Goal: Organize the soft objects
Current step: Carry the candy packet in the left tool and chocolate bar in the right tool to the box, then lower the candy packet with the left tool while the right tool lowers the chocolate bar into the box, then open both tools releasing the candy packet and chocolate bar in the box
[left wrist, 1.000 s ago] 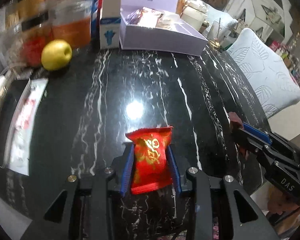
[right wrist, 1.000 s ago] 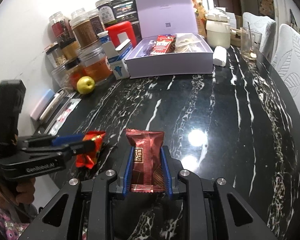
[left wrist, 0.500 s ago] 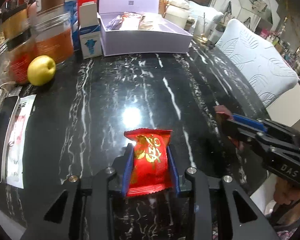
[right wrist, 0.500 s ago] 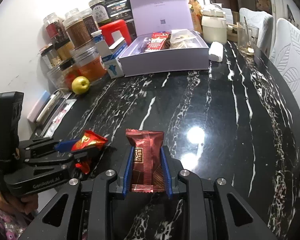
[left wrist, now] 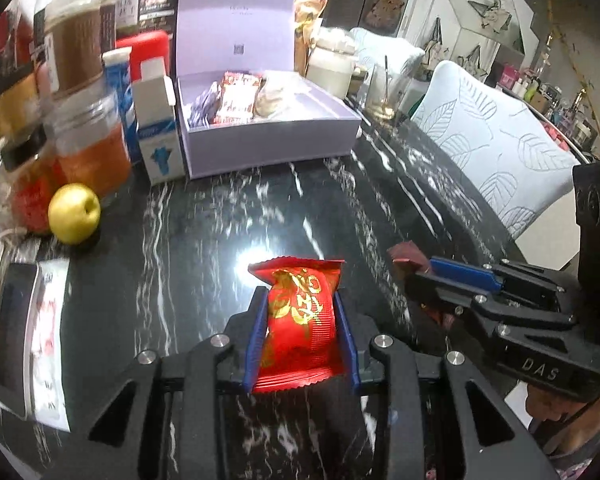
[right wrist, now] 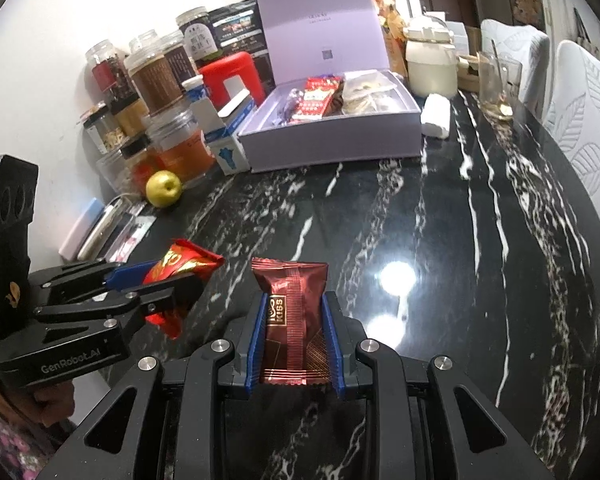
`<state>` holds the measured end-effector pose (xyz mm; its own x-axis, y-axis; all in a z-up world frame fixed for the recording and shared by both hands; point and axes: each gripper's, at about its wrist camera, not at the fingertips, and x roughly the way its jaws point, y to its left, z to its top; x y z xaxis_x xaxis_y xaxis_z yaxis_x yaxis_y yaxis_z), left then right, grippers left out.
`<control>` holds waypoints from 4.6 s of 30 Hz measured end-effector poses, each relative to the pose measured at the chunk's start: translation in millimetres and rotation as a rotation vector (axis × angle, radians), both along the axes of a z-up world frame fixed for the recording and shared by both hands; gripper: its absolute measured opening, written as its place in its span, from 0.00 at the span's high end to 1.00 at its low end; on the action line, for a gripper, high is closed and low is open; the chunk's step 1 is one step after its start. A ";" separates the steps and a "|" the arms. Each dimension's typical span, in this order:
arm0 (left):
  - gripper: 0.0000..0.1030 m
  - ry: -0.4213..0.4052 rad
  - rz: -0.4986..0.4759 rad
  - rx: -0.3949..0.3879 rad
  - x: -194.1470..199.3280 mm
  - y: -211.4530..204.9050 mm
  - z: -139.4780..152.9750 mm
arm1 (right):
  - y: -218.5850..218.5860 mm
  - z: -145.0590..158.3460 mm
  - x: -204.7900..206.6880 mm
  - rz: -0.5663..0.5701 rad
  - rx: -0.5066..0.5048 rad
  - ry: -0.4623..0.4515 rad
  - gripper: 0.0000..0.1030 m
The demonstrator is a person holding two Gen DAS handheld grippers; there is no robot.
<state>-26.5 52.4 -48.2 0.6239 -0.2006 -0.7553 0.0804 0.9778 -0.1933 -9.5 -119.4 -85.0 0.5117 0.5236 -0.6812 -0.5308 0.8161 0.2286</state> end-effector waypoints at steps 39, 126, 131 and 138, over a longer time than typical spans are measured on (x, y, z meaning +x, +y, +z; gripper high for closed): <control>0.69 -0.297 -0.025 0.001 122.1 2.4 99.0 | 5.7 107.8 104.6 -0.003 0.067 -0.251 0.74; 0.23 0.013 0.149 0.130 269.7 31.7 34.4 | 40.8 70.8 252.7 -0.025 -0.092 -0.143 0.51; 0.23 -0.040 0.158 0.137 255.4 31.5 57.3 | 33.7 88.4 236.4 -0.041 -0.077 -0.185 0.51; 0.23 -0.109 0.153 0.129 238.5 31.6 88.2 | 31.4 120.7 214.7 -0.048 -0.074 -0.279 0.51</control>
